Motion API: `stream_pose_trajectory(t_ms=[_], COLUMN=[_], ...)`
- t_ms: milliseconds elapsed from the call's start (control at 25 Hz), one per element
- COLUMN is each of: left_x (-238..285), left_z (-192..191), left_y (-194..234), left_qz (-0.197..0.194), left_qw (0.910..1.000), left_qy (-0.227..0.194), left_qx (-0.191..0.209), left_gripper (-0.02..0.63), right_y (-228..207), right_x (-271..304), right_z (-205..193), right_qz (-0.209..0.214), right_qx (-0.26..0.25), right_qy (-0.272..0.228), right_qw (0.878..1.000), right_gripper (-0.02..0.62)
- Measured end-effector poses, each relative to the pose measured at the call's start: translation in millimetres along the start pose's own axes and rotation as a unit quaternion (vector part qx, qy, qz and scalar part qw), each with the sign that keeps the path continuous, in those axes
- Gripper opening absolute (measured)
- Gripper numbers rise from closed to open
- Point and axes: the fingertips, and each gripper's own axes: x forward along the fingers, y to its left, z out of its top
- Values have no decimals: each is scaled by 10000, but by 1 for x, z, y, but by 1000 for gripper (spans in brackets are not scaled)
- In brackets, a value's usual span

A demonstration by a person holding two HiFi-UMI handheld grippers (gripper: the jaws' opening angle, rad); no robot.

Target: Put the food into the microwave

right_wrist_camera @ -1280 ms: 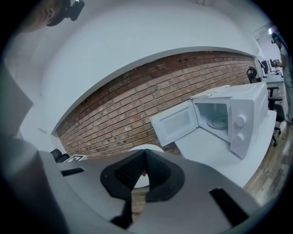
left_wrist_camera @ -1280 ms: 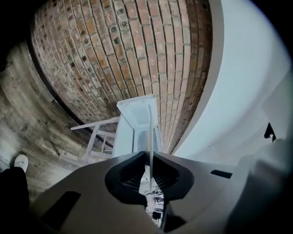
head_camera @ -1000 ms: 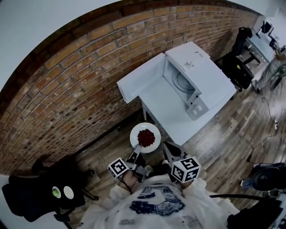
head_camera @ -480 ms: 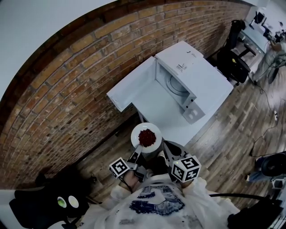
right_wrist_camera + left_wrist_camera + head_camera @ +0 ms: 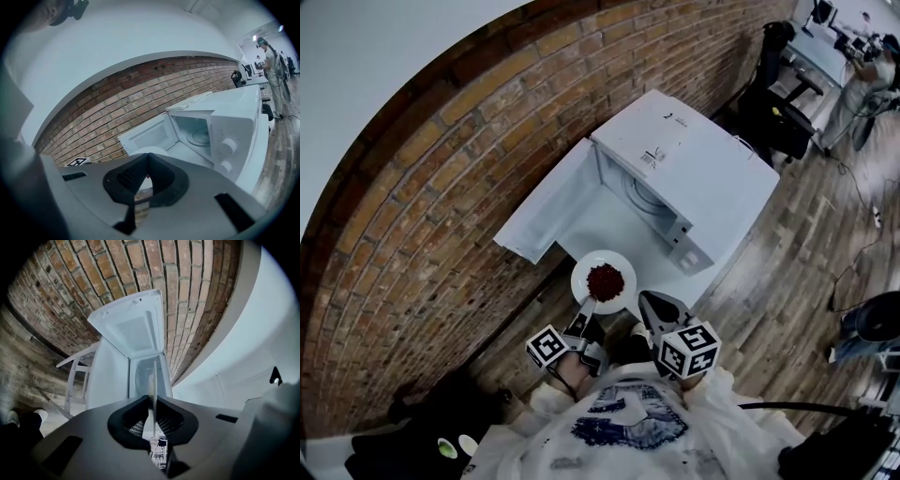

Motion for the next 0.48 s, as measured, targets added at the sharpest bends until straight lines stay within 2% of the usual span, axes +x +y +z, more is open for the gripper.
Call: stream_pose_trajectory(t_ms=[200,360,480], left_x=[34,56,66], left_z=[-2,-4,-2], left_y=[-1,-16,-15], left_qz=[165,23,168], left_qw=[9997,9998,9995], left_qy=[175,198,216], left_qx=[106,66,159], left_gripper=[37,37,37], right_y=[-28,-47,-56], right_x=[3,4,6], right_z=[13,27,34], right_qz=[-81,-107,-117], right_qx=[146,201,232], right_qy=[-50,-127,-155], right_qw=[9998,9997,9995], right_gripper=[14,14,14])
